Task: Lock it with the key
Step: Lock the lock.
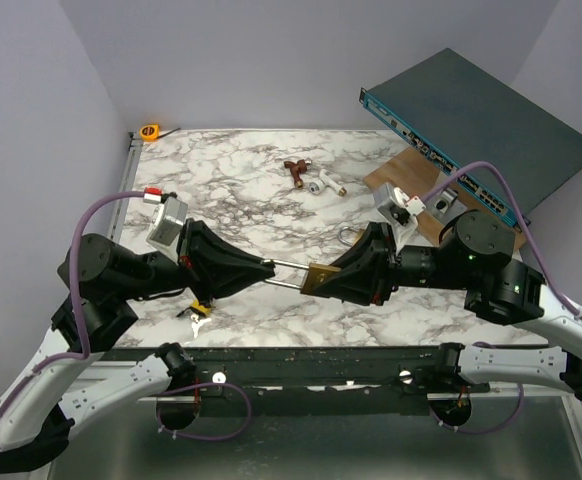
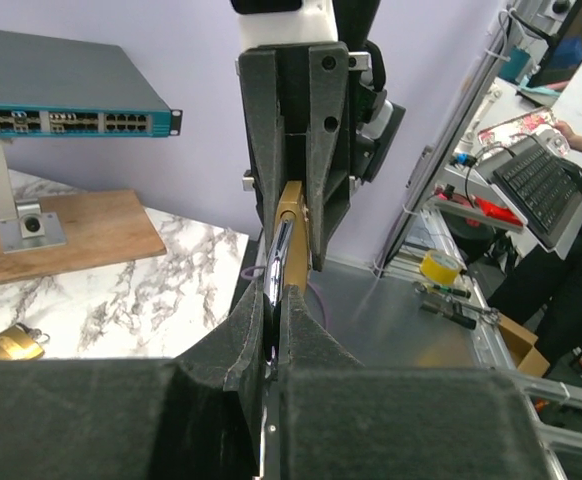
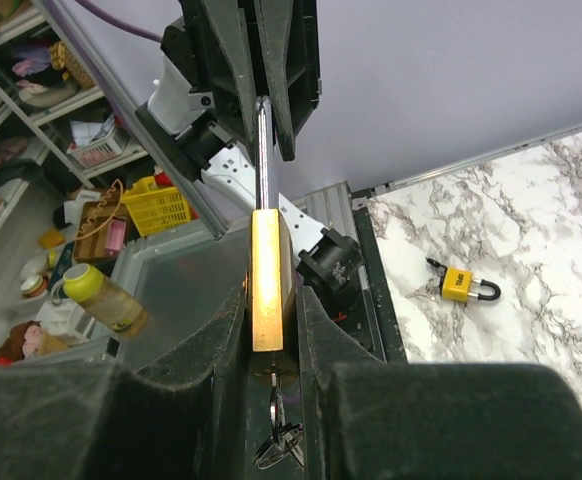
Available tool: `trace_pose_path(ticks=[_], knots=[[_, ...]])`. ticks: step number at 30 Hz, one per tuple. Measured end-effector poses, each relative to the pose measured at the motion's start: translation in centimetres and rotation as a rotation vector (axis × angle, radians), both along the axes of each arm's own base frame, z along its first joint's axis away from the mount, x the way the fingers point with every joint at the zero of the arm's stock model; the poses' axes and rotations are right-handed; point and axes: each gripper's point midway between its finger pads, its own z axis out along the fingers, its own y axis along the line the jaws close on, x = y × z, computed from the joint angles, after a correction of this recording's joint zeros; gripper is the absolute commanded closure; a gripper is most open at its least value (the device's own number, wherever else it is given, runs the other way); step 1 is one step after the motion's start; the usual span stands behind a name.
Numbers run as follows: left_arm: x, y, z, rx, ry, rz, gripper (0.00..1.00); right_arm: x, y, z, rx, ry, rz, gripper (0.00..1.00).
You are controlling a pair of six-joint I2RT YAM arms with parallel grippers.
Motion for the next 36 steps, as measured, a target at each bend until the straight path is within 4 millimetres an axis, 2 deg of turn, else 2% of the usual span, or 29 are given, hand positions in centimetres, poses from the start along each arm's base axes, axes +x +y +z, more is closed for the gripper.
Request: trace_pose_path(ticks=[5, 13, 16, 21, 24, 25, 27, 29, 36], knots=[[0.9, -0.3, 0.1, -0.034, 0.011, 0.04, 1.0, 0.4, 0.0, 0.2, 0.009, 0.014, -0.024, 0.99], [2.8, -0.1, 0.9, -0.175, 0.063, 0.149, 1.0, 1.8, 0.3, 1.7, 0.089, 0.033, -0.101, 0.99], [3.2, 0.0, 1.6, -0.214, 0.076, 0.173, 1.0, 2.4, 0.3, 3.1, 0.147, 0.029, -0.129, 0.99], [2.6, -0.1, 2.2, -0.243, 0.091, 0.157, 1.0, 3.2, 0.2, 6.4, 0.274, 0.005, -0.166, 0.99], [1.6, -1.1, 0.6, -0.184, 0.133, 0.09, 1.0, 4.1, 0.4, 9.0, 0.367, -0.013, -0.2, 0.99], [1.1, -1.8, -0.7, -0.138, 0.156, 0.056, 1.0, 4.5, 0.8, 9.3, 0.381, -0.013, -0.208, 0.99], [1.1, -2.7, -3.2, -0.052, 0.216, 0.037, 1.0, 4.9, 1.6, 8.4, 0.35, -0.005, -0.207, 0.99], [1.2, -2.6, -3.8, -0.019, 0.242, 0.048, 1.0, 5.0, 1.9, 7.7, 0.323, 0.003, -0.203, 0.99], [1.4, -1.8, -3.8, 0.02, 0.285, 0.094, 1.0, 5.1, 2.2, 7.0, 0.317, 0.026, -0.205, 0.99]])
